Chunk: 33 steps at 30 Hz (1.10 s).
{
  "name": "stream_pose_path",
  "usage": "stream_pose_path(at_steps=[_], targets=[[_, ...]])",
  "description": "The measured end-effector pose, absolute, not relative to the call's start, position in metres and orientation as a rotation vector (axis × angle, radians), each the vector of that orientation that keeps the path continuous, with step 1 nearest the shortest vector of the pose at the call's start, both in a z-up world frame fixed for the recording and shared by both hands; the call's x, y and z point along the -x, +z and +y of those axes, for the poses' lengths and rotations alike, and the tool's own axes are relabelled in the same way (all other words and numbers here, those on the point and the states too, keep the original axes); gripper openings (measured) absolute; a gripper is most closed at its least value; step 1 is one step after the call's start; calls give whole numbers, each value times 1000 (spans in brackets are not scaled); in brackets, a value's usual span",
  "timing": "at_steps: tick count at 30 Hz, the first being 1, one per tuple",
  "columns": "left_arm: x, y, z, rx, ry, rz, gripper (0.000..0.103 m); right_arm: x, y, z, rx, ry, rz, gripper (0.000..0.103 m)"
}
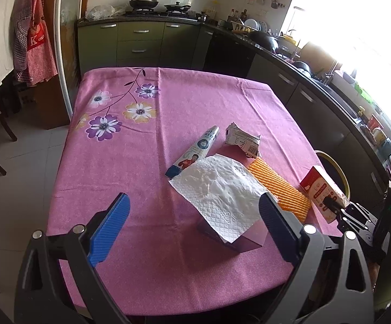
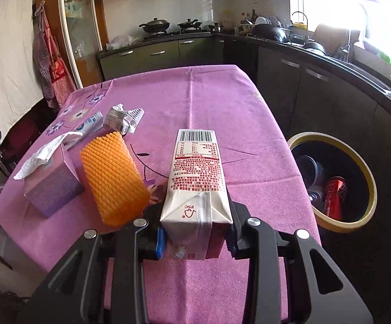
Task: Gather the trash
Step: 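Carry the milk carton over the bin and open the right tool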
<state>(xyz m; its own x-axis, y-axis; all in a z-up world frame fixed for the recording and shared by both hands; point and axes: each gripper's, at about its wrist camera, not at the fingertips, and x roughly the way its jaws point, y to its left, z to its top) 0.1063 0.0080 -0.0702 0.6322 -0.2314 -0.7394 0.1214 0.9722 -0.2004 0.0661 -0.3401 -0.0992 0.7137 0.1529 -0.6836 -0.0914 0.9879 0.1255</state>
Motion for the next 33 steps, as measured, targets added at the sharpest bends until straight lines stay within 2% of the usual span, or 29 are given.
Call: stream_pose_path(at_steps=[12, 17, 24, 25, 26, 27, 28, 33], targets=[[-105, -69, 1, 118, -210, 864, 91, -60, -68, -381, -209, 166, 735, 33], [-104, -66, 0, 114, -215, 855, 91, -66, -48, -433, -164, -74, 648, 33], [-105, -66, -2, 113, -210, 860, 91, -121, -96, -506, -101, -322, 763, 34], [-105, -66, -1, 114, -208, 860, 91, -129, -106, -512, -102, -327, 801, 36], [-105, -65, -1, 114, -205, 861, 91, -134, -114, -517, -111, -339, 814, 42], [-106, -65, -1, 114, -201, 861, 91, -135, -118, -519, -102, -362, 813, 61], [-106, -65, -1, 112, -197, 862, 92, -135, -119, -518, -87, -378, 801, 66], [-110, -64, -4, 106, -205, 872, 92, -115, -94, -501, -105, -346, 701, 66]])
